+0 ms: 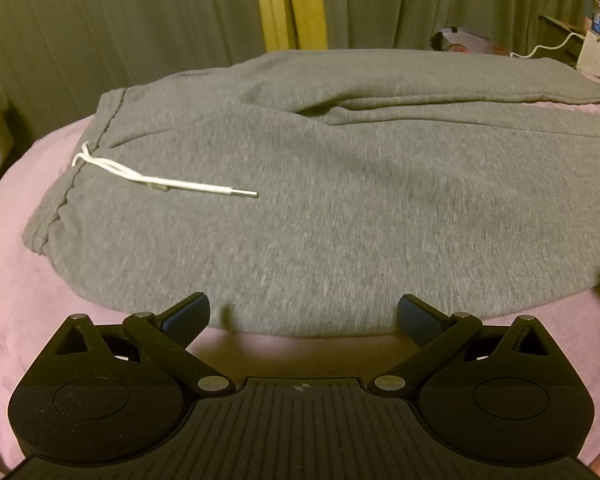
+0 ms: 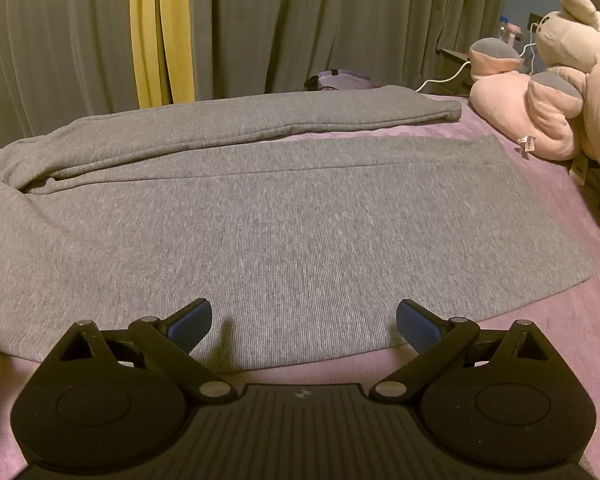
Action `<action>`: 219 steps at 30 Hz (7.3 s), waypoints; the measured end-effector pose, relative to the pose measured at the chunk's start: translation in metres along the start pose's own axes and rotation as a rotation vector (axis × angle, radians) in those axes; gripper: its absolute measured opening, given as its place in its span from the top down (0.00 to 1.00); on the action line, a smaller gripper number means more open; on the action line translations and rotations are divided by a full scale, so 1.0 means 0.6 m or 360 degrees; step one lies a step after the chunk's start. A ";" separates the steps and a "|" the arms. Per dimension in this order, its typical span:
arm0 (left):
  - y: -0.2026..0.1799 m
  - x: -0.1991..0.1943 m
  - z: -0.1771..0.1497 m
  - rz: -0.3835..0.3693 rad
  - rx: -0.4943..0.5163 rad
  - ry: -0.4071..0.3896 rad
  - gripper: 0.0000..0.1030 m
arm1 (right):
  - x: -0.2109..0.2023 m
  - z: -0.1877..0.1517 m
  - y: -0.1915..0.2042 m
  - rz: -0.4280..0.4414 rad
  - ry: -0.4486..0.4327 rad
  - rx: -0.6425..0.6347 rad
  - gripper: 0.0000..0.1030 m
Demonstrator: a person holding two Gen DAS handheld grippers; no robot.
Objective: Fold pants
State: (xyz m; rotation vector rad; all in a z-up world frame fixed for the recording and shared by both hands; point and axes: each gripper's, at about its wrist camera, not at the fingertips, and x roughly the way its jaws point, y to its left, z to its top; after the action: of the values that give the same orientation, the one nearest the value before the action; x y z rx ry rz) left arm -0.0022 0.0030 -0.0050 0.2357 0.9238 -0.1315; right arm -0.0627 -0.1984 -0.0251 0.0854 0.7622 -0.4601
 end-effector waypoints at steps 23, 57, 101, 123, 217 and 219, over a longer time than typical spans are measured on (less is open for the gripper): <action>0.005 0.000 0.001 -0.0015 -0.0030 0.0027 0.00 | -0.001 0.000 0.001 -0.0005 0.0001 -0.0008 0.04; 0.009 0.000 0.001 -0.0015 -0.0043 0.0055 0.00 | -0.001 -0.001 0.005 -0.0013 -0.0003 -0.0039 0.04; 0.007 0.007 0.011 -0.0005 -0.0064 0.0141 0.00 | 0.049 0.011 0.026 0.0109 0.0198 -0.0107 0.04; 0.165 0.170 0.159 0.0811 -0.0903 -0.0416 0.00 | 0.181 0.211 0.002 0.0079 0.0138 -0.0046 0.04; 0.205 0.379 0.407 -0.0258 -0.1194 0.0070 0.89 | 0.255 0.143 -0.233 -0.0397 -0.0400 0.0990 0.95; 0.207 0.362 0.400 -0.0261 -0.1203 0.0057 0.90 | 0.245 0.144 -0.234 -0.0382 -0.0419 0.1000 0.95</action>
State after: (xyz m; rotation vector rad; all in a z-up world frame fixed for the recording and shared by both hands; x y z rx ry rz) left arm 0.3399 0.0585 -0.0221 -0.5397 0.9676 0.0763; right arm 0.0252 -0.3998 -0.0502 0.5132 0.3474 -0.9107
